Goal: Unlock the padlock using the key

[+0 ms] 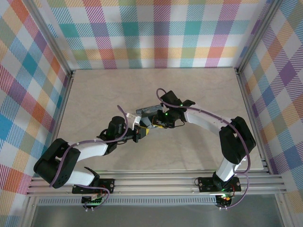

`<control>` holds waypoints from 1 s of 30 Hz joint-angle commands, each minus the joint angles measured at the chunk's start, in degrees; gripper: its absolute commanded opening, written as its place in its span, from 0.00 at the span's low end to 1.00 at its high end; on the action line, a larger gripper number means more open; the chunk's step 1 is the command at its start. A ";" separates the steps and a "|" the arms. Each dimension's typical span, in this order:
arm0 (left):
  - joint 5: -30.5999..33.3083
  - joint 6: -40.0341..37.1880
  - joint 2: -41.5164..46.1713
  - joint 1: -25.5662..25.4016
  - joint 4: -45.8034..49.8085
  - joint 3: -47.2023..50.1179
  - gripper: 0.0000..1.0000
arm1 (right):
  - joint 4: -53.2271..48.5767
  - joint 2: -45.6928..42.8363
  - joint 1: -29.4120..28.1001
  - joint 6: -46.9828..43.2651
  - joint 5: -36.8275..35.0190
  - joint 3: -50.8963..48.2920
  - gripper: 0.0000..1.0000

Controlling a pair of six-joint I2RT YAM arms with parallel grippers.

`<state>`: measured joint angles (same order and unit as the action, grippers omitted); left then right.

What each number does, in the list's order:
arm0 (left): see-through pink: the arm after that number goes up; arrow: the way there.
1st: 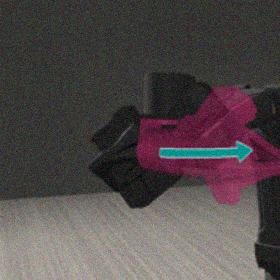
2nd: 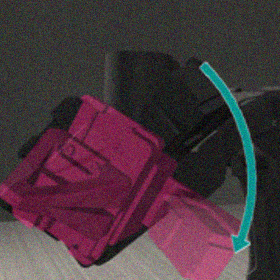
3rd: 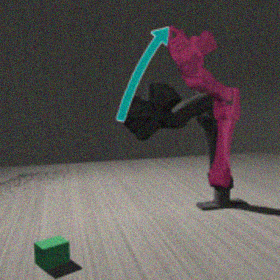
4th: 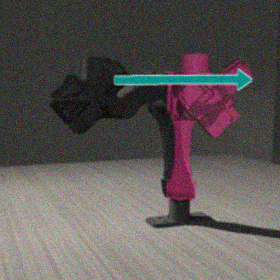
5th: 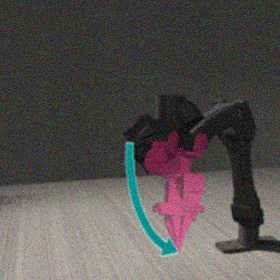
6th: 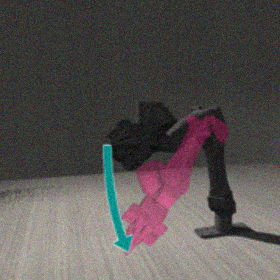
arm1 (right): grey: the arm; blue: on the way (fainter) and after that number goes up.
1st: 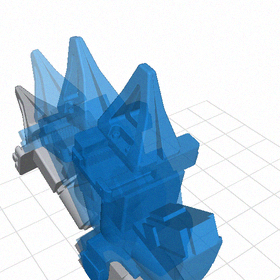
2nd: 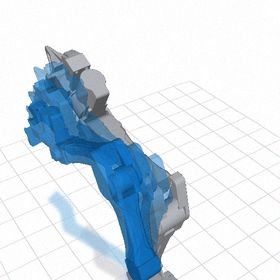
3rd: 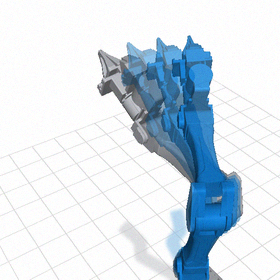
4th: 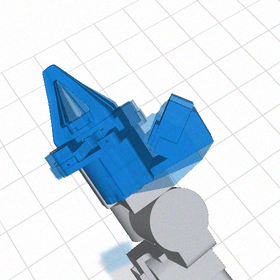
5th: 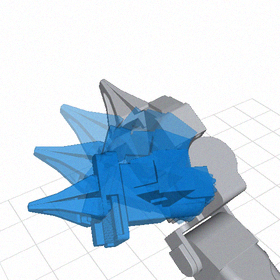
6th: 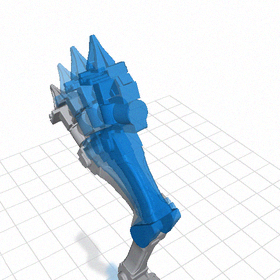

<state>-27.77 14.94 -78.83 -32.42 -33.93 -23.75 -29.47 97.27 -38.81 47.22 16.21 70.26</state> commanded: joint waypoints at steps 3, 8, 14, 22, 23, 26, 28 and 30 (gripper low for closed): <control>1.21 -1.41 -1.37 -1.10 -5.67 1.07 0.00 | -0.57 -2.24 1.27 2.06 5.55 2.38 0.00; 1.23 -1.24 -1.95 -1.32 -6.82 1.13 0.00 | 0.02 -2.27 1.56 3.30 6.21 2.37 0.00; 0.87 -0.05 -3.00 -1.41 -8.28 1.39 0.00 | 1.48 -2.67 1.80 4.63 6.11 1.21 0.00; 0.72 2.13 -5.31 -1.67 -10.51 1.30 0.00 | 2.87 -2.97 1.89 5.58 5.50 0.24 0.00; 0.62 2.28 -5.37 -1.63 -10.65 1.33 0.00 | 2.93 -2.99 1.89 5.67 5.50 0.19 0.00; 0.79 2.74 -5.81 -1.76 -10.52 1.00 0.00 | 2.98 -3.14 1.89 5.74 5.44 0.14 0.00; 0.73 3.06 -6.16 -1.76 -10.52 0.80 0.00 | 3.27 -3.30 1.89 5.94 5.20 -0.24 0.00; 0.70 3.56 -6.49 -1.76 -10.57 0.56 0.00 | 3.75 -3.49 1.89 6.19 5.15 -0.71 0.00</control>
<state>-26.94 17.41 -84.29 -33.36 -43.27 -23.38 -28.75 97.10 -37.12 52.66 19.99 69.87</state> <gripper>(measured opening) 0.058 0.181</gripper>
